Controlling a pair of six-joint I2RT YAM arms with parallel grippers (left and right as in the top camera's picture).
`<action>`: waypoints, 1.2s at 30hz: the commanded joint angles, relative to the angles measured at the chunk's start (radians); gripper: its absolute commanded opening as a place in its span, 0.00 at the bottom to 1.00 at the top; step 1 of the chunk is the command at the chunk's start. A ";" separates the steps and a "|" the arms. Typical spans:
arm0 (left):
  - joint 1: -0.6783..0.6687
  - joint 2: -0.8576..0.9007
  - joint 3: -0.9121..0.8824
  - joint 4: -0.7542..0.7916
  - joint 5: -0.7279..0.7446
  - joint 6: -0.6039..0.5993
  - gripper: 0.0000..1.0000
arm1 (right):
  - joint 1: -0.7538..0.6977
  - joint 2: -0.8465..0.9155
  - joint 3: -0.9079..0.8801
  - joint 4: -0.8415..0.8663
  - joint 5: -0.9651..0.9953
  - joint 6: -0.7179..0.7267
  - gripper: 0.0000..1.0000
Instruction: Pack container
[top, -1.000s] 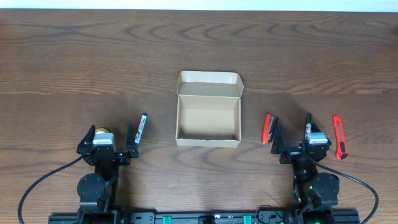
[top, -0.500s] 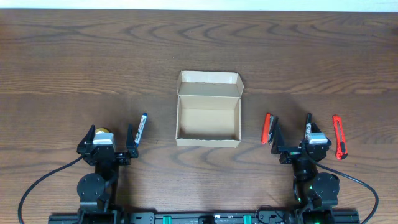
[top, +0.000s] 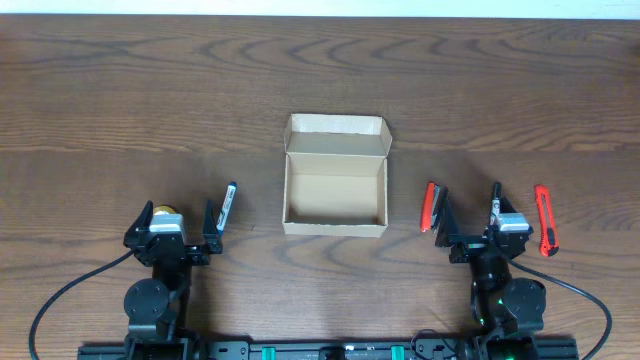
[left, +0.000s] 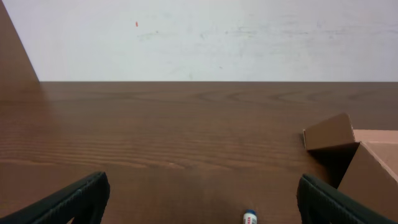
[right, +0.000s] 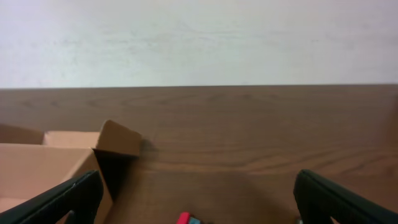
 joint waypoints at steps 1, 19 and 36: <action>0.006 -0.006 -0.019 -0.043 0.021 -0.004 0.95 | -0.010 0.002 -0.002 -0.002 -0.018 0.144 0.99; 0.006 -0.006 -0.019 -0.042 0.020 -0.003 0.95 | -0.047 0.870 0.838 -0.717 -0.128 0.082 0.99; 0.006 -0.006 -0.019 -0.043 0.010 -0.004 0.95 | -0.043 1.325 1.092 -1.009 -0.148 0.404 0.99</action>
